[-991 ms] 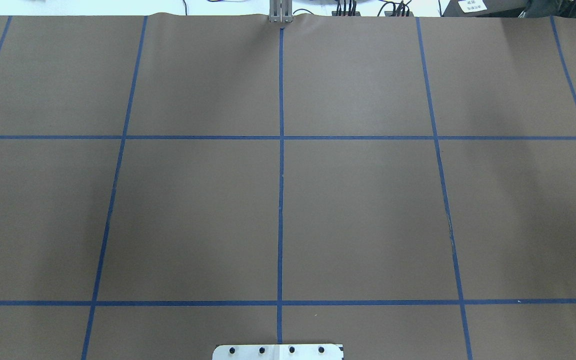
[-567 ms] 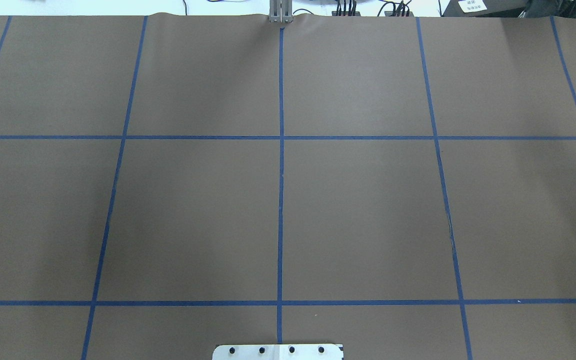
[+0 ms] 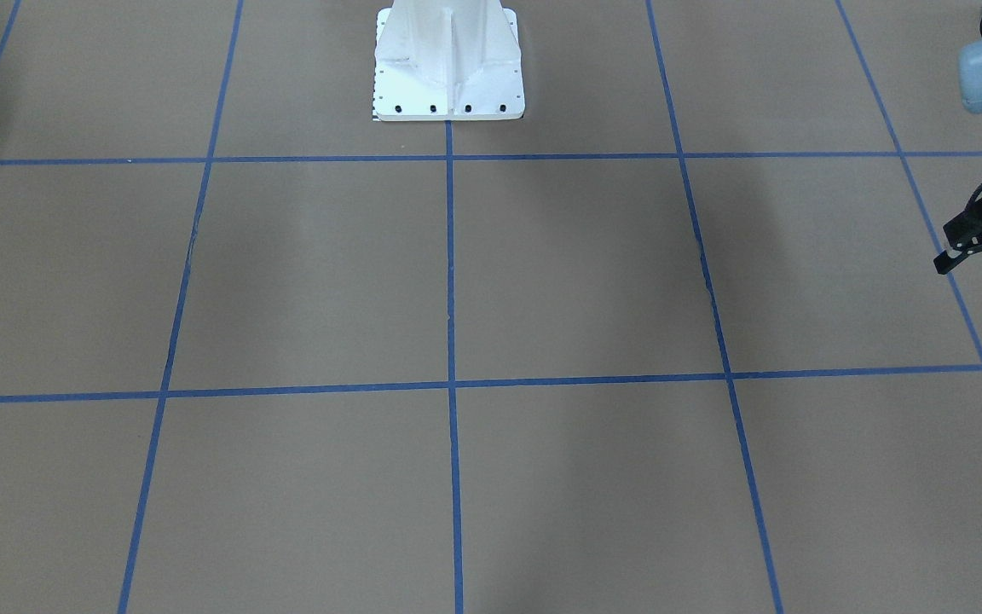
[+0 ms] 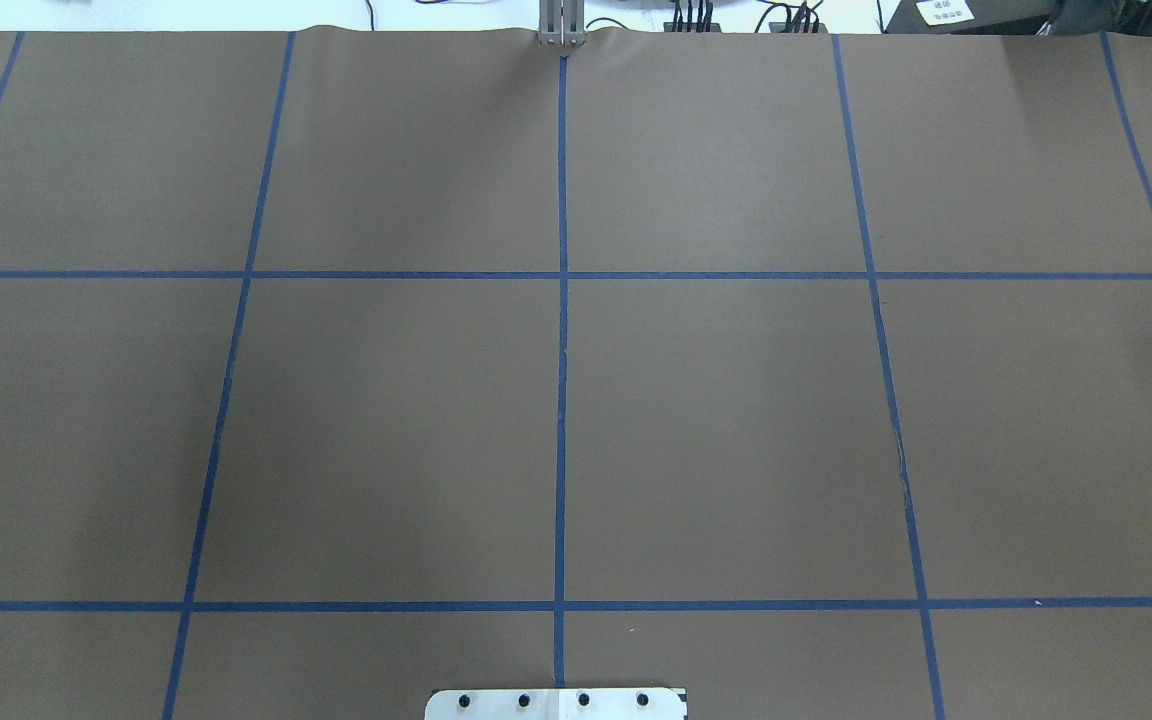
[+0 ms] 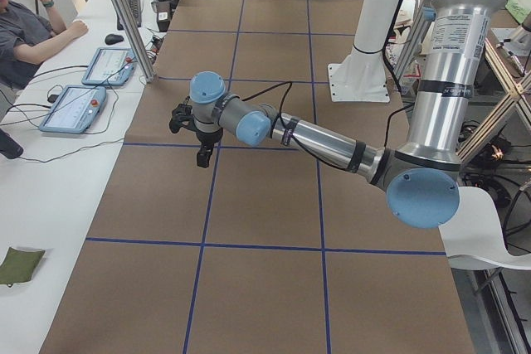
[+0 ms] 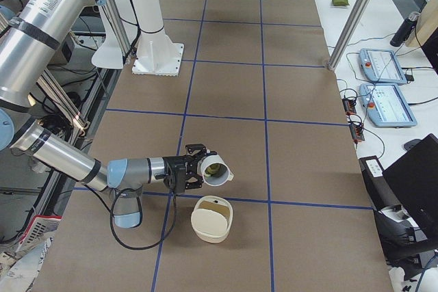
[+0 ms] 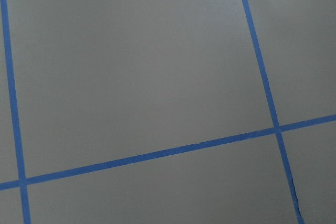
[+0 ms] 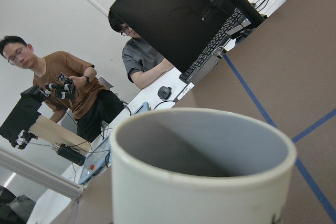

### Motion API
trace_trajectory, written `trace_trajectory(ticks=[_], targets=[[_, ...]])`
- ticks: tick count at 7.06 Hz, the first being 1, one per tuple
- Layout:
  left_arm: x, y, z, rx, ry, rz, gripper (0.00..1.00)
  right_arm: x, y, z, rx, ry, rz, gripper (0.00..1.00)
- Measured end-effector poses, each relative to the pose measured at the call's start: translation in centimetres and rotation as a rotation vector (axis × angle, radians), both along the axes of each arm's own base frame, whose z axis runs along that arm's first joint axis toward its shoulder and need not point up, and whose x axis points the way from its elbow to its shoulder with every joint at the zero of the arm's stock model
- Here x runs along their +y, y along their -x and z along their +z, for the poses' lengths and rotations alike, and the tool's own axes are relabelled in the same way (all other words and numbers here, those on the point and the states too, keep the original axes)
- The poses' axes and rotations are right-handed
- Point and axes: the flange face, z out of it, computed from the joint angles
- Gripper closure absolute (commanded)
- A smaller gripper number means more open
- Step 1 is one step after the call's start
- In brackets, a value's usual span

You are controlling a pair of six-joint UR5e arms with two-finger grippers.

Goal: Left arm hands cup to right arm to dump lemon

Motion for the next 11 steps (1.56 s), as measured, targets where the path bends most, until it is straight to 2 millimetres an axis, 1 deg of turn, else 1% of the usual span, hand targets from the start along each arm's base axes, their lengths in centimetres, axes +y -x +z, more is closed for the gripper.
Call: trace_trajectory(ticks=[2, 3, 5, 6, 8, 9, 11], targets=[[0.0, 0.0, -0.1, 0.001, -0.002, 0.0, 0.0, 0.6, -0.9, 0.6, -0.231, 0.065, 0.028, 0.59], [-0.1, 0.0, -0.1, 0.0, -0.003, 0.0, 0.0, 0.6, -1.3, 0.5, -0.343, 0.089, 0.043, 0.59], [-0.1, 0.0, -0.2, 0.0, -0.004, 0.0, 0.0, -0.3, -1.9, 0.0, -0.57, 0.134, 0.081, 0.58], [-0.2, -0.1, -0.3, 0.0, -0.005, 0.0, 0.0, -0.5, -2.3, -0.2, -0.658, 0.146, 0.095, 0.57], [-0.2, -0.1, -0.4, 0.0, -0.007, 0.001, 0.0, -1.0, -3.1, -0.4, -0.818, 0.176, 0.13, 0.51], [-0.3, -0.1, -0.5, 0.001, -0.008, 0.001, 0.0, -1.3, -3.5, -0.5, -0.907, 0.192, 0.147, 0.51], [-0.3, -0.2, -0.6, 0.001, -0.011, 0.001, 0.0, -1.2, -4.2, -0.4, -1.076, 0.219, 0.163, 0.51]])
